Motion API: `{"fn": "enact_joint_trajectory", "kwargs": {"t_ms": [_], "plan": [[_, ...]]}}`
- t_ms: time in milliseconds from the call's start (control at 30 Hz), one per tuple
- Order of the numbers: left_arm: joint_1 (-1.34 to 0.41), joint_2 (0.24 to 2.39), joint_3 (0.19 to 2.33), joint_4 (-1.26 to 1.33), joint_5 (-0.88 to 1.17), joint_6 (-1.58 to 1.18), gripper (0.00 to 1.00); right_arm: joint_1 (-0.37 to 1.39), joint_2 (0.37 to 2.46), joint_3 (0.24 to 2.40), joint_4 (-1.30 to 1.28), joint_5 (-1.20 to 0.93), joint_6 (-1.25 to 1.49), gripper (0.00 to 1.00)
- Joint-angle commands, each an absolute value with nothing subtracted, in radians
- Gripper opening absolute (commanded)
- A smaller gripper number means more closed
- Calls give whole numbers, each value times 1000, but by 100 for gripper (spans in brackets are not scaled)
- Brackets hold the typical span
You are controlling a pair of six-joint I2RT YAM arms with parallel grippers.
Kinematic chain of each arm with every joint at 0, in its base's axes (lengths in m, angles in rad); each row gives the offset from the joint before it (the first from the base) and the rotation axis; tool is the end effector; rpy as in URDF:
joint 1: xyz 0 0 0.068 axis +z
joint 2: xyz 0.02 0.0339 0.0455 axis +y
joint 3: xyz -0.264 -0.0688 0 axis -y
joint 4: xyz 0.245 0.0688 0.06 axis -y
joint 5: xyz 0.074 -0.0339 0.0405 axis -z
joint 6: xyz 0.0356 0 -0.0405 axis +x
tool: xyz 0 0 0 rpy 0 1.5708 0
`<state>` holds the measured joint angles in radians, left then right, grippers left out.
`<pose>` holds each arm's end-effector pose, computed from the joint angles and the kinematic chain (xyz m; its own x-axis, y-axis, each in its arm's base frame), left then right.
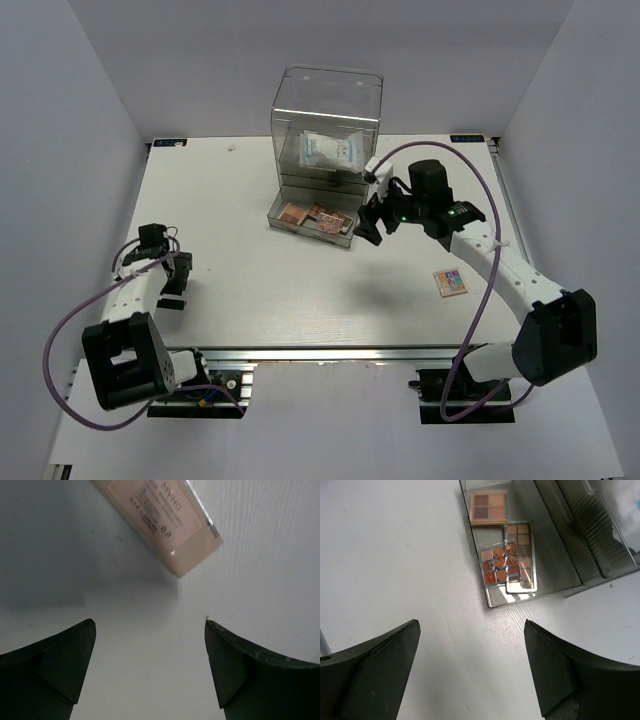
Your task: Organize the makeup
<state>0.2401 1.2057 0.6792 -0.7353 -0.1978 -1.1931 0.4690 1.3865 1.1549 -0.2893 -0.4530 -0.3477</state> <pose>0.1934 0.0546 0.1851 -0.0706 -0.9556 -0.2862 -0.9675 0.1354 -0.2136 0.2747 0.1566 0.3224 -0.1635 -0.4263 -0.8897 -0.8517 0.5161 -0.0908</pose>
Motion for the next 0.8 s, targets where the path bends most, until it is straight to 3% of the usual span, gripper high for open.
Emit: {"fn": "enact_joint_trajectory", "kwargs": {"t_ms": [0,267,433,767], "plan": [[278,1270,770,-687,-209,-1267,98,436,1324,1109,-242,-491,-330,89],[363,1439,854,-709,-199,-1405,98,355,1229,1016,-248,-506,-325,89],[406,1558,873,-764,-190,-1479,92,313,1213,1025,-281,-512,-344,89],[459,1675,907,-709,-179,-1551,92,278,1198,1035,-322,-511,-357,89]]}}
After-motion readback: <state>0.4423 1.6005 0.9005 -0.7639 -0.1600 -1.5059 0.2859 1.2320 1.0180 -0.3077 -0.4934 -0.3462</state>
